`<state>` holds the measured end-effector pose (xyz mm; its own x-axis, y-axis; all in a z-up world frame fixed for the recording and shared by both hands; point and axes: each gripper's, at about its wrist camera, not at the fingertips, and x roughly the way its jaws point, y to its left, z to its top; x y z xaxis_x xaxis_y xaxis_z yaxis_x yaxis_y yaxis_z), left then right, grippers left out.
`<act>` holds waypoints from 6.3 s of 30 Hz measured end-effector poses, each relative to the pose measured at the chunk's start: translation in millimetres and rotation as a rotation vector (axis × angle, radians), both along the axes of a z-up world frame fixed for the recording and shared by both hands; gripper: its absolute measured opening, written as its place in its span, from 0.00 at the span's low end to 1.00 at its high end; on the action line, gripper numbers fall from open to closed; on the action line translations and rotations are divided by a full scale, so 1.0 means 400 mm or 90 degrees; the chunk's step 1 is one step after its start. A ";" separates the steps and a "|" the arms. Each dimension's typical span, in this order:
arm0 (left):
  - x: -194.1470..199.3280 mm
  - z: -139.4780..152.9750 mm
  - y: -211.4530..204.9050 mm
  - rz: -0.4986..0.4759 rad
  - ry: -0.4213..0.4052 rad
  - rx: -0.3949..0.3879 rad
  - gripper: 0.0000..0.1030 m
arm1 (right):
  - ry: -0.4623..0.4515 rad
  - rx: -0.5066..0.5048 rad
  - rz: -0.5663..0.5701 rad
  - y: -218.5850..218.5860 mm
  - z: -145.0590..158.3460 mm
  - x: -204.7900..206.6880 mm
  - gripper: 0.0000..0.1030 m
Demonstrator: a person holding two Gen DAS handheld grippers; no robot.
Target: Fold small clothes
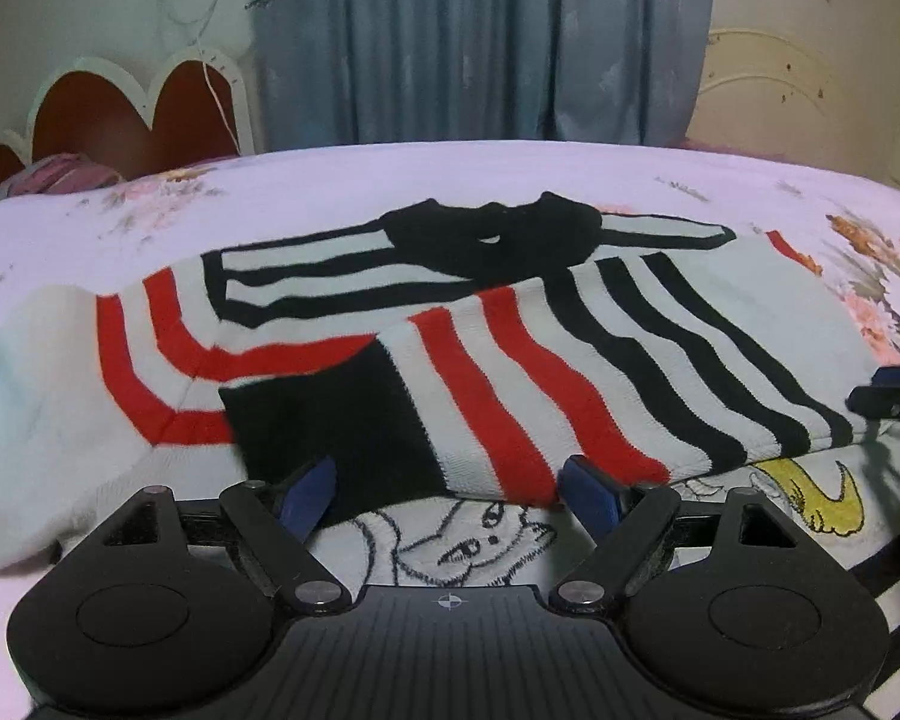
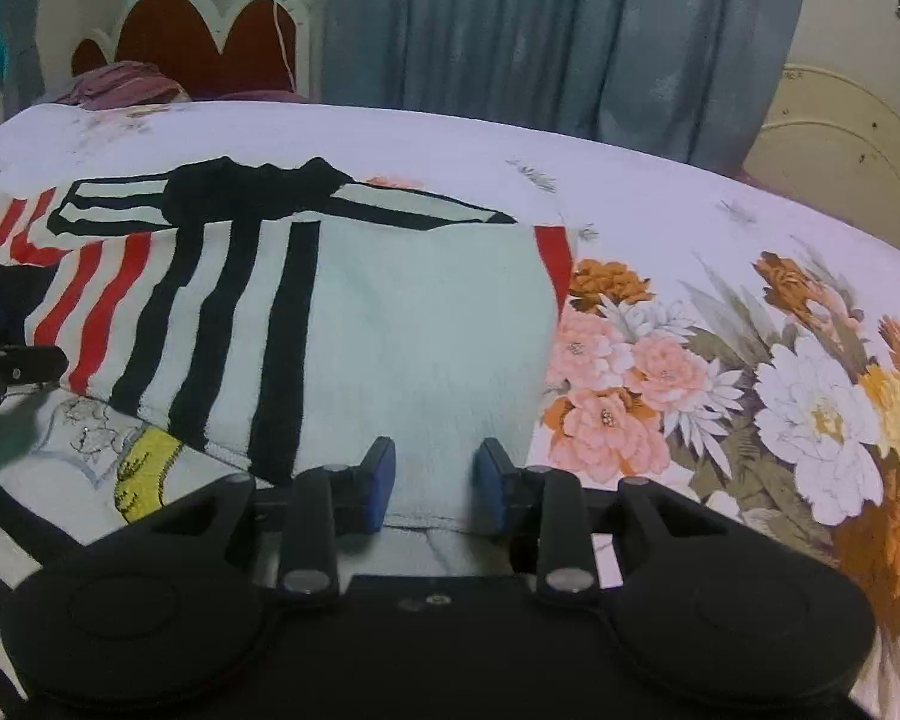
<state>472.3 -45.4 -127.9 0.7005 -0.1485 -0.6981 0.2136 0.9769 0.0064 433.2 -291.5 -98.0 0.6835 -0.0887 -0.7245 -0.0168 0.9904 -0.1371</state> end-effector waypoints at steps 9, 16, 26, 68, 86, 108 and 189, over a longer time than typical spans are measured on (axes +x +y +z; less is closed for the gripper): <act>-0.012 0.030 0.082 0.023 -0.019 -0.036 0.80 | -0.018 0.022 -0.058 0.029 0.034 0.010 0.33; -0.120 0.072 0.448 0.255 -0.072 -0.080 0.80 | -0.046 0.107 -0.104 0.048 0.058 0.018 0.33; -0.201 -0.022 0.981 0.606 -0.062 -0.271 0.57 | -0.040 0.123 -0.092 0.171 0.049 0.064 0.33; 0.049 0.016 -0.118 -0.087 0.006 0.028 0.37 | -0.042 0.359 -0.194 0.014 0.063 0.011 0.48; -0.149 0.018 0.420 0.189 -0.004 0.039 0.67 | 0.059 0.534 -0.123 0.183 -0.007 0.165 0.46; -0.098 0.000 0.411 0.174 -0.012 0.032 0.54 | 0.067 0.468 -0.160 0.207 -0.038 0.186 0.15; 0.317 -0.009 0.340 0.002 0.049 -0.016 0.72 | -0.004 0.160 -0.060 0.111 -0.021 0.247 0.11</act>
